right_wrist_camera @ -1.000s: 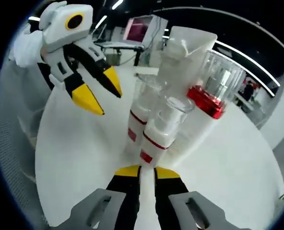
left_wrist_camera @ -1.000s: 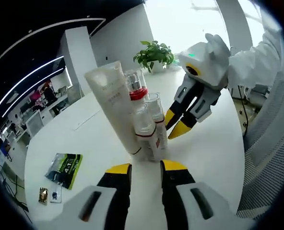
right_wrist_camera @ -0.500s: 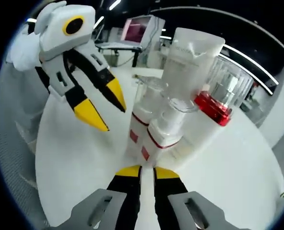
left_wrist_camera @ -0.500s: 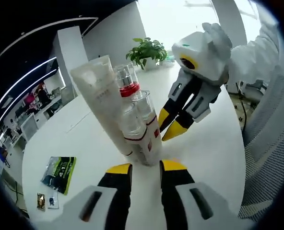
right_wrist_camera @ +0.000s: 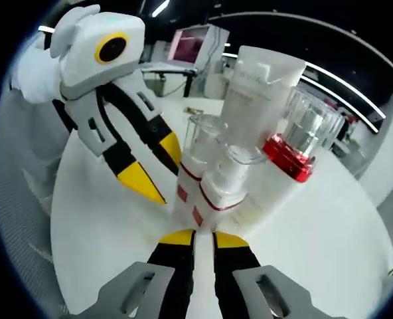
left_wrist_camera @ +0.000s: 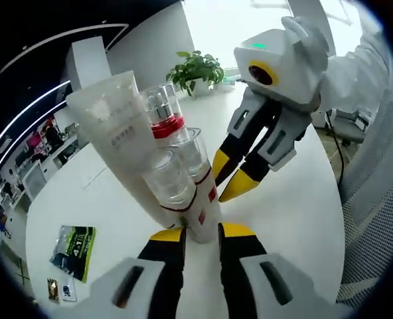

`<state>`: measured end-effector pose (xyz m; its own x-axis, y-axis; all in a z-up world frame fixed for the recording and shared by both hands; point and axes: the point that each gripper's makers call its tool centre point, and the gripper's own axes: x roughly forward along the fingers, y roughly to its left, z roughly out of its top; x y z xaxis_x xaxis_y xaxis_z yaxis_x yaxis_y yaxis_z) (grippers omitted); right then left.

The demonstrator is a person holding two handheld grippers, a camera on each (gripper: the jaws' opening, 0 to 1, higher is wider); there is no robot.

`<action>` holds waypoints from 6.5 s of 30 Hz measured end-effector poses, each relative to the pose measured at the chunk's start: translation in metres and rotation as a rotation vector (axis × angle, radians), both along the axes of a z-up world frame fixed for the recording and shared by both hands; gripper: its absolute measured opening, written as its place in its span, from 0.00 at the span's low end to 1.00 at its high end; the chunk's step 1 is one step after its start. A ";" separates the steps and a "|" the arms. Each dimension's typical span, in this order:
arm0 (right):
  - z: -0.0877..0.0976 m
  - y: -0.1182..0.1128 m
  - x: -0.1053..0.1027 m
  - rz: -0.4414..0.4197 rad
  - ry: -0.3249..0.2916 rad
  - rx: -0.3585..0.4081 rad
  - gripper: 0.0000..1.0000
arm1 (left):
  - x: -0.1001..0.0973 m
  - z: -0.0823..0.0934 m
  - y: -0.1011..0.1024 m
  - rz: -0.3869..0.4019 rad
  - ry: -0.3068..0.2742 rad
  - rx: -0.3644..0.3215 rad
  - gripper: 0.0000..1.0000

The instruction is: Arrange the skincare products in the storage area until every visible bottle or jar stands upright without overlapping.

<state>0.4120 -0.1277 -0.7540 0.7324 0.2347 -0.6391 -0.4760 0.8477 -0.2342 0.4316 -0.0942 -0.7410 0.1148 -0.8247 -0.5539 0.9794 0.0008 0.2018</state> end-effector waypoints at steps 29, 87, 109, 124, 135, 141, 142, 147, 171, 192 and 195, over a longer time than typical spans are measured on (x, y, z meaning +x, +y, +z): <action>0.028 -0.002 -0.016 -0.103 -0.018 0.098 0.32 | 0.009 0.025 0.025 0.085 0.081 -0.035 0.30; 0.091 0.063 -0.054 -0.071 -0.009 0.129 0.94 | 0.024 0.066 0.183 0.269 0.137 0.032 0.91; 0.100 0.088 -0.055 -0.113 -0.048 0.123 0.99 | 0.020 0.081 0.222 0.289 0.178 -0.024 0.99; 0.106 0.110 -0.048 -0.129 -0.058 0.118 1.00 | 0.026 0.082 0.239 0.287 0.173 -0.038 0.99; 0.126 0.134 -0.021 -0.065 -0.107 0.099 1.00 | 0.036 0.091 0.249 0.309 0.186 -0.101 0.99; 0.130 0.150 0.000 -0.041 -0.115 0.110 1.00 | 0.039 0.092 0.252 0.298 0.179 -0.109 0.99; 0.128 0.152 0.002 -0.040 -0.102 0.120 1.00 | 0.039 0.091 0.253 0.299 0.181 -0.110 0.99; 0.119 0.165 0.019 0.001 -0.069 0.056 1.00 | 0.037 0.089 0.254 0.310 0.204 -0.124 0.99; 0.062 0.180 0.109 0.052 0.013 -0.024 1.00 | 0.041 0.079 0.288 0.386 0.258 -0.166 0.99; 0.021 0.147 0.189 -0.180 0.031 0.116 1.00 | 0.050 0.067 0.300 0.424 0.329 -0.167 0.99; 0.013 0.137 0.198 -0.226 0.026 0.128 1.00 | 0.053 0.066 0.301 0.435 0.334 -0.167 0.99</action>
<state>0.6099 0.0096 -0.7407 0.7592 0.1470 -0.6341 -0.2752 0.9553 -0.1080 0.4845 0.2069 -0.6755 0.3039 -0.8202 -0.4846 0.8925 0.4231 -0.1563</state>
